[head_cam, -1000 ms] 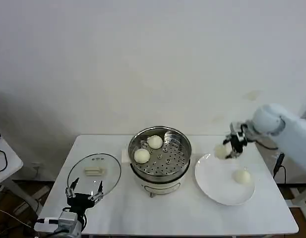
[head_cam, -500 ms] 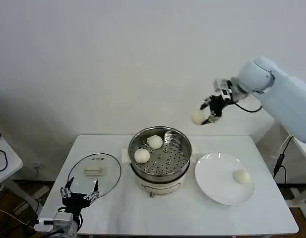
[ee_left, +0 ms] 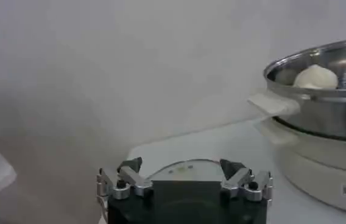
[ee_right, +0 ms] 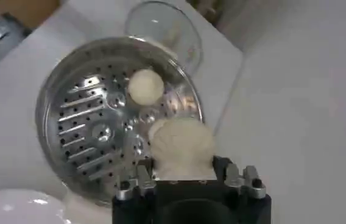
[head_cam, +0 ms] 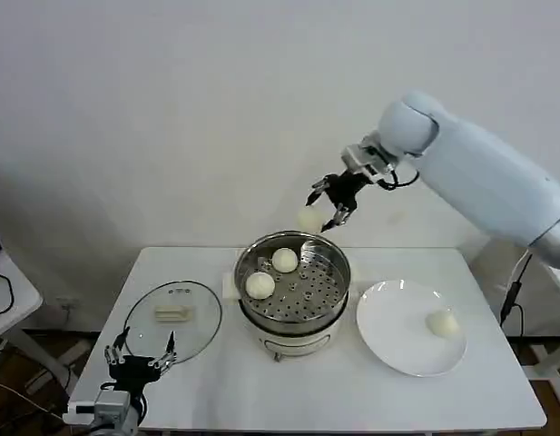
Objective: Take steamed baozi put them in steamer then cover it.
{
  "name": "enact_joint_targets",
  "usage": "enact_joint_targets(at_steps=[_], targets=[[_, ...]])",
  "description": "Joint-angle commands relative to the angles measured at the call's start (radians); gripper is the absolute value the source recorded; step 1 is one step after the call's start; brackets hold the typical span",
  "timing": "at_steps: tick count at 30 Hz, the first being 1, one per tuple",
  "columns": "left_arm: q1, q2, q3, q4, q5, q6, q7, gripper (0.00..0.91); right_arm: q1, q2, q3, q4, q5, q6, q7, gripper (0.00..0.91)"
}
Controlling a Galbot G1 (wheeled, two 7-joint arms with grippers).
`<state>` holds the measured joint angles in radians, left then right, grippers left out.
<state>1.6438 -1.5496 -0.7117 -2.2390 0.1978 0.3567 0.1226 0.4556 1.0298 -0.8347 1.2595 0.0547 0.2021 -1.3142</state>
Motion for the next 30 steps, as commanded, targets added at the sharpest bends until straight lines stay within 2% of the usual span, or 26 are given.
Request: enact_joint_targets(at_steps=[1, 5, 10, 14, 20, 30], targets=[[0.006, -0.004, -0.006, 0.0, 0.002, -0.002, -0.001, 0.907, -0.03, 0.055, -0.058, 0.123, -0.196, 0.2, -0.01, 0.655], [0.008, -0.006, -0.008, -0.001, 0.002, -0.003, -0.004, 0.907, -0.051, 0.058, -0.082, 0.182, -0.299, 0.211, 0.001, 0.655], [0.014, -0.004, -0.011, -0.013, 0.001, -0.002, -0.003, 0.907, -0.096, 0.065, -0.102, 0.21, -0.329, 0.216, 0.005, 0.655], [0.012, -0.004, -0.019, -0.01, -0.005, -0.002, 0.0, 0.907, -0.12, 0.045, -0.134, 0.236, -0.316, 0.209, 0.008, 0.655], [0.005, -0.006, -0.016, -0.003, -0.005, -0.002, 0.001, 0.907, -0.138, 0.043, -0.141, 0.236, -0.342, 0.208, 0.01, 0.655], [-0.001, -0.003, -0.016, 0.004, -0.012, -0.002, 0.002, 0.907, -0.161, 0.067, -0.159, 0.168, -0.336, 0.205, 0.02, 0.655]])
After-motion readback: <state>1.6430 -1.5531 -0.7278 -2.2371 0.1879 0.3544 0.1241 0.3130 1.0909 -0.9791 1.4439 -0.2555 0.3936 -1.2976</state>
